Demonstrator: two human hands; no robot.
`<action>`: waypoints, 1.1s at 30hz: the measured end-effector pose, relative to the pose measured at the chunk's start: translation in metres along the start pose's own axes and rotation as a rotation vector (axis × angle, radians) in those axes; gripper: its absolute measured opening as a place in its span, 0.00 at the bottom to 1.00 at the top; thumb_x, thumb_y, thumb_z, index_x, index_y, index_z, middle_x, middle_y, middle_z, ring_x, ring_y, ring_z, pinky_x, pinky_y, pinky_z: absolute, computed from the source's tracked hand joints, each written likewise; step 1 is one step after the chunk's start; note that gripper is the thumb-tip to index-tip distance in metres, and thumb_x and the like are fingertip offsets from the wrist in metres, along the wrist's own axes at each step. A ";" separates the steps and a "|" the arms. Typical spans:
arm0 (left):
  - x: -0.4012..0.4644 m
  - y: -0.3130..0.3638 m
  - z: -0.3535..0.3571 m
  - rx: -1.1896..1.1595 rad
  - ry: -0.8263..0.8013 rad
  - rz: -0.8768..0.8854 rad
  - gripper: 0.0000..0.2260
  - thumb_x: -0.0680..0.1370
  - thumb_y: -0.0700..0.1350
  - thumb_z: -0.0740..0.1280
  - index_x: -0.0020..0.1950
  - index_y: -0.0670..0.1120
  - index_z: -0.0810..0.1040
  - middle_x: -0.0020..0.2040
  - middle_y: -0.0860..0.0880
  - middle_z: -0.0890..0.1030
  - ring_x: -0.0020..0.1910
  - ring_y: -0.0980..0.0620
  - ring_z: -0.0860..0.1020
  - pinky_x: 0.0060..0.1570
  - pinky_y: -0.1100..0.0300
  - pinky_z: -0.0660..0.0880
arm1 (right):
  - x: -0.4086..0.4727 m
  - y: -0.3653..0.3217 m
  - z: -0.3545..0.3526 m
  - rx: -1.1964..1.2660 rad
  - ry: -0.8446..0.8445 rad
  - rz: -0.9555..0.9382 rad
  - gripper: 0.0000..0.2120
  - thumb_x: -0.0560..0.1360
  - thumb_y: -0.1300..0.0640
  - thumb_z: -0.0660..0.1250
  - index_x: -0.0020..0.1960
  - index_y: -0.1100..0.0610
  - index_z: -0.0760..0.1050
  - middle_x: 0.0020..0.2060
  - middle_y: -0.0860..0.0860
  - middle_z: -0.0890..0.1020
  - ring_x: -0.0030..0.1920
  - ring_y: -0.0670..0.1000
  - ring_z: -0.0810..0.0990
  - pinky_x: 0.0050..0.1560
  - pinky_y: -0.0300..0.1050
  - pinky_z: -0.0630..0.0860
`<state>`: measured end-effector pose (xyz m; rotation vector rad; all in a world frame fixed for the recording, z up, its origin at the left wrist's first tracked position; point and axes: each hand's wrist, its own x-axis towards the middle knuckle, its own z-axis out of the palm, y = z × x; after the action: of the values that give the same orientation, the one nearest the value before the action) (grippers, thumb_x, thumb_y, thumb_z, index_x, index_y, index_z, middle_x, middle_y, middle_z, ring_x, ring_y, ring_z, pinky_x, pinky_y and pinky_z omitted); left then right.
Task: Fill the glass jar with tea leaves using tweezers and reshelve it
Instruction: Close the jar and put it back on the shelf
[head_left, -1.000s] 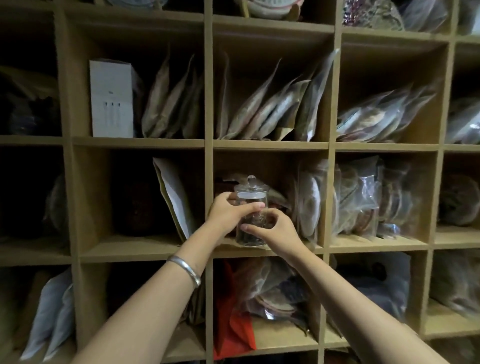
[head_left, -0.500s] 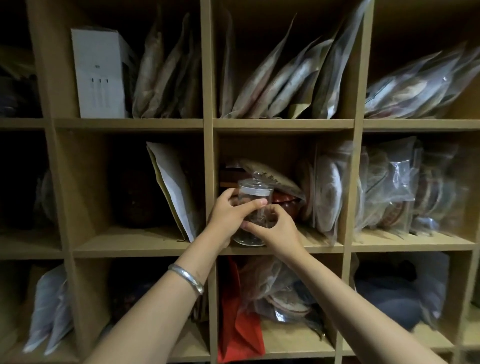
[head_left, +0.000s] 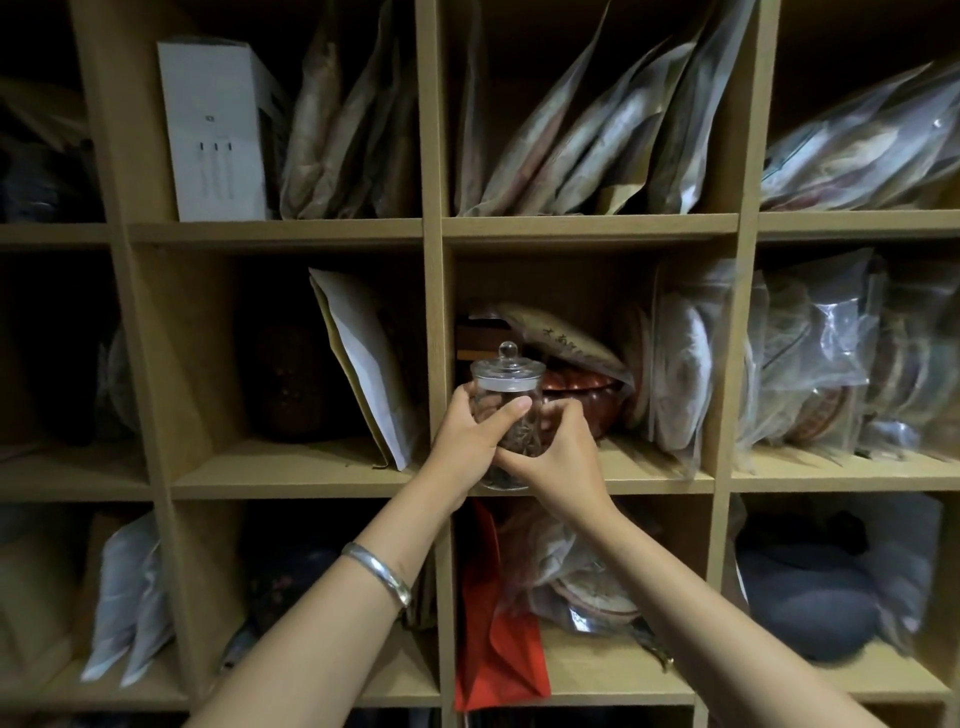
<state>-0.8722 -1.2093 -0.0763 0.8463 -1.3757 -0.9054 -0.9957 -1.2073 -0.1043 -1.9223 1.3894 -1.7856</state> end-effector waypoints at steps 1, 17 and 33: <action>-0.001 -0.002 0.000 0.003 0.002 -0.006 0.25 0.73 0.51 0.74 0.68 0.49 0.71 0.61 0.51 0.80 0.59 0.56 0.79 0.54 0.62 0.77 | 0.000 0.000 0.000 -0.031 0.001 -0.011 0.35 0.54 0.33 0.75 0.52 0.47 0.64 0.47 0.42 0.74 0.47 0.38 0.74 0.40 0.32 0.70; -0.026 0.026 0.009 0.910 0.184 -0.094 0.19 0.83 0.54 0.57 0.62 0.38 0.72 0.56 0.41 0.79 0.51 0.44 0.78 0.37 0.57 0.70 | -0.004 -0.009 0.011 -0.143 -0.036 -0.020 0.25 0.61 0.36 0.66 0.47 0.53 0.68 0.42 0.48 0.76 0.41 0.46 0.73 0.34 0.35 0.65; -0.038 0.008 -0.028 0.811 0.386 0.264 0.08 0.74 0.52 0.73 0.48 0.50 0.84 0.38 0.56 0.83 0.41 0.58 0.81 0.37 0.66 0.72 | -0.023 -0.001 -0.004 -0.089 -0.092 -0.083 0.33 0.66 0.43 0.75 0.65 0.54 0.70 0.57 0.48 0.76 0.55 0.44 0.76 0.55 0.38 0.75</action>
<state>-0.8434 -1.1720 -0.0859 1.3189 -1.4587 0.0656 -0.9951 -1.1883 -0.1183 -2.1083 1.3996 -1.6729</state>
